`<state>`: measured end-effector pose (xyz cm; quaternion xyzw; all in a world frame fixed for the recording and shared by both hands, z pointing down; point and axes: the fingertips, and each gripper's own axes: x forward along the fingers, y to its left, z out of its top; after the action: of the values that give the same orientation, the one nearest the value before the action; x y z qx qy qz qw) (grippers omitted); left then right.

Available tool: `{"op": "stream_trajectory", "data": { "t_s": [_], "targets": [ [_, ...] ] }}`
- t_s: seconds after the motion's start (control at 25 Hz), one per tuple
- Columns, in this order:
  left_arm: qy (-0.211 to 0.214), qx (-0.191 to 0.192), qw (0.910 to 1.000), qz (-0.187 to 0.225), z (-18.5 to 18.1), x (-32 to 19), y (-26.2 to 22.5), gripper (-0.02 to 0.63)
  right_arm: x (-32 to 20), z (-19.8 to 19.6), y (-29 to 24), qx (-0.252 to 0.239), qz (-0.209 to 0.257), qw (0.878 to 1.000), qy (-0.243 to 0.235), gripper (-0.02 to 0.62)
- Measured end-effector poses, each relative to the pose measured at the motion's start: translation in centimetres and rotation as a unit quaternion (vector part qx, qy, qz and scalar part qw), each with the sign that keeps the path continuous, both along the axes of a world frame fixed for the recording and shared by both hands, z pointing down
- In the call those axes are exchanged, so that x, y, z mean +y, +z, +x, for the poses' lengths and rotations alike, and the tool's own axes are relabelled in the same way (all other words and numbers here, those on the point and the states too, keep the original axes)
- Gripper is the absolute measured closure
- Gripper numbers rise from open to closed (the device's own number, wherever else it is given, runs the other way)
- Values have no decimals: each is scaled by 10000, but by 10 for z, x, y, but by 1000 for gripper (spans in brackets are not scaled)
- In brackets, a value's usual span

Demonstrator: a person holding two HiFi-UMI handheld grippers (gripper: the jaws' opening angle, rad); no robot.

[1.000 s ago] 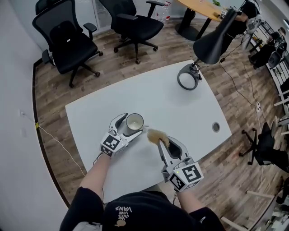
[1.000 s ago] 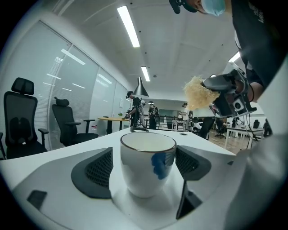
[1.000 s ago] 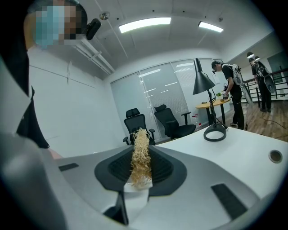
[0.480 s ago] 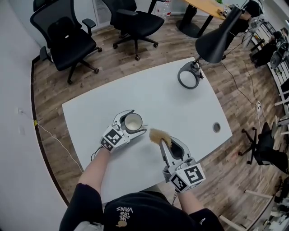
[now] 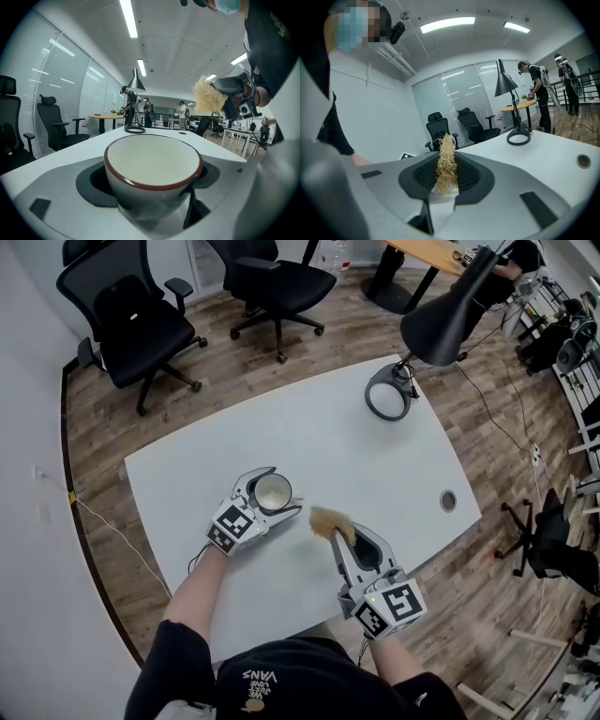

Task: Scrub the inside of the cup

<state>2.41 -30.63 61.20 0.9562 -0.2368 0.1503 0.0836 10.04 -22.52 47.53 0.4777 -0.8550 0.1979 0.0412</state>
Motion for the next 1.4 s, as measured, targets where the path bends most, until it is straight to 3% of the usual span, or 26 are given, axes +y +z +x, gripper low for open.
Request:
{"op": "stream_trajectory", "data": {
  "t_s": [0.2,0.48,0.84,1.4],
  "targets": [
    [-88,-149,9998,118,1,3,-1,184,1,0,-4,34,46,10000,-14,514],
    [278,-438,9982,311,9,42,-13,184,10,-4,-16,37,179,9998,-95,514],
    [-86,-549,9982,233,-3,75,-50,184,37,-17,-33,-94,355,9990,-242,514],
    [-95,-1060,9912,791,-17,150,-104,183,102,-61,-75,-150,858,9939,-672,514]
  ]
}}
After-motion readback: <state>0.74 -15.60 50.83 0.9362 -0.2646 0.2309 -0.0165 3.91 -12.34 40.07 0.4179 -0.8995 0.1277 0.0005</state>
